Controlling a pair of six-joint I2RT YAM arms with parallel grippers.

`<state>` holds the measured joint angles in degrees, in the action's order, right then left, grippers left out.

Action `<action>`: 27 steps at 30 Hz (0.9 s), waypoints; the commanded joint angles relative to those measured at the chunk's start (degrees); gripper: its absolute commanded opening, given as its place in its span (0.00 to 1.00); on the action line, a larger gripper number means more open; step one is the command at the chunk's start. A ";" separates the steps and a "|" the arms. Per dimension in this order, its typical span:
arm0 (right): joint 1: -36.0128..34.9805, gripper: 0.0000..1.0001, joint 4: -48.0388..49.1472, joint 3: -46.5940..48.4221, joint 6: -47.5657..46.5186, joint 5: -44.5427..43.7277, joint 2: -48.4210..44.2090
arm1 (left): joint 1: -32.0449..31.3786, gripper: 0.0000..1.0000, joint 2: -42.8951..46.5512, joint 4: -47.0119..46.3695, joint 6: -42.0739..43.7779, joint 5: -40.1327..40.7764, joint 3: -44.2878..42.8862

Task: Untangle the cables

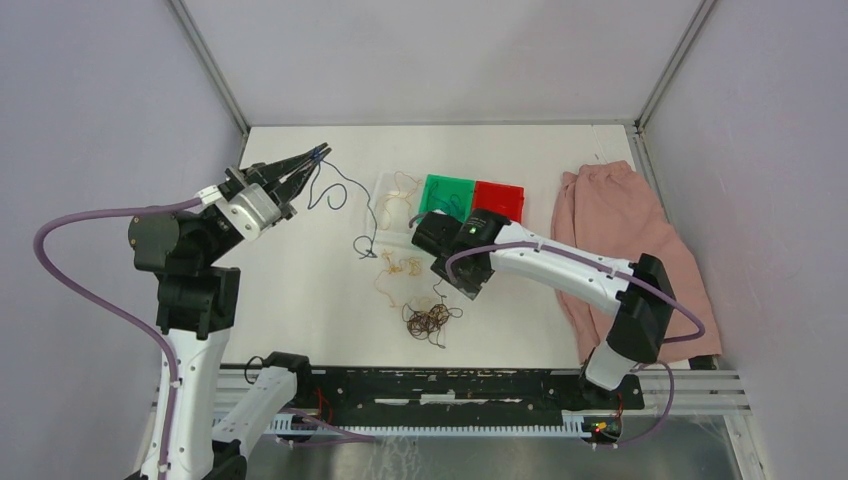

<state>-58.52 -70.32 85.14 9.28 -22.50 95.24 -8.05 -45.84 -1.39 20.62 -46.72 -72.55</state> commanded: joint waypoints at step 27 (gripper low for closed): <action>-10.13 0.96 52.84 -28.16 -5.10 3.39 -35.76 | -1.46 0.03 -7.58 -6.12 -21.92 -0.48 5.38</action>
<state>-68.73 -22.57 62.28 2.13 -19.59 60.73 -8.23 -47.72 -2.50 2.98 -47.16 -66.65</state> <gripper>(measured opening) 0.960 0.051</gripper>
